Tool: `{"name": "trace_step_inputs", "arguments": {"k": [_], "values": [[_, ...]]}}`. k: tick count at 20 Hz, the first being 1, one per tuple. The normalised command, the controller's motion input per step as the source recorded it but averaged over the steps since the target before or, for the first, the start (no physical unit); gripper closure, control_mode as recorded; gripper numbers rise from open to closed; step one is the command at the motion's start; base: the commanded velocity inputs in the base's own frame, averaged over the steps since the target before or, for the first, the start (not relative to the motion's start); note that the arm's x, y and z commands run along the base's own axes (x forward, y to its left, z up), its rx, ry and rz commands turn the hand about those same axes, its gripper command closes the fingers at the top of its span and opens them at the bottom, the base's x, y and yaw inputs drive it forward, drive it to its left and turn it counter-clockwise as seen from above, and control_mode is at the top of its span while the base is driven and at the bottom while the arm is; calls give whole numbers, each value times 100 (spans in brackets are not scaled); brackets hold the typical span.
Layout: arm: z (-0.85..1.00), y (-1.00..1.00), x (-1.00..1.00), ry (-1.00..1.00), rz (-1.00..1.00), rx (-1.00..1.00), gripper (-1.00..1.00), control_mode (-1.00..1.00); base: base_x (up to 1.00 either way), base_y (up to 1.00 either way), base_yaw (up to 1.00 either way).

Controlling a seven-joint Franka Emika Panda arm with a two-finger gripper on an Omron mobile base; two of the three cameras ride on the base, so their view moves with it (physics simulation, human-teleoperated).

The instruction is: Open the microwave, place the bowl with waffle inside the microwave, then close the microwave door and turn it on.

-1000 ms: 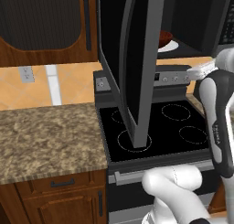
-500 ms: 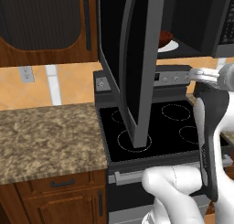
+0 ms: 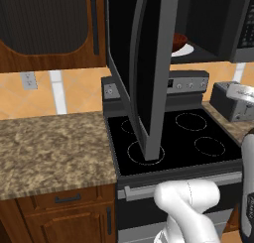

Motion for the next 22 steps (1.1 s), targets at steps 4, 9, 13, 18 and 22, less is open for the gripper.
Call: {"name": "trace_step_inputs", "arguments": {"k": [4,9,13,18,22], "values": [[0,44,-87,-3,-1,0,-100,-100,0,0,0],[0,50,-88,-3,-18,0,-100,-100,0,0,0],[24,26,-78,-1,-12,-1,-100,-100,0,0,0],[16,32,-66,0,-6,-3,-100,-100,0,0,0],[19,50,-52,0,-6,-7,-100,-100,0,0,0]]}}
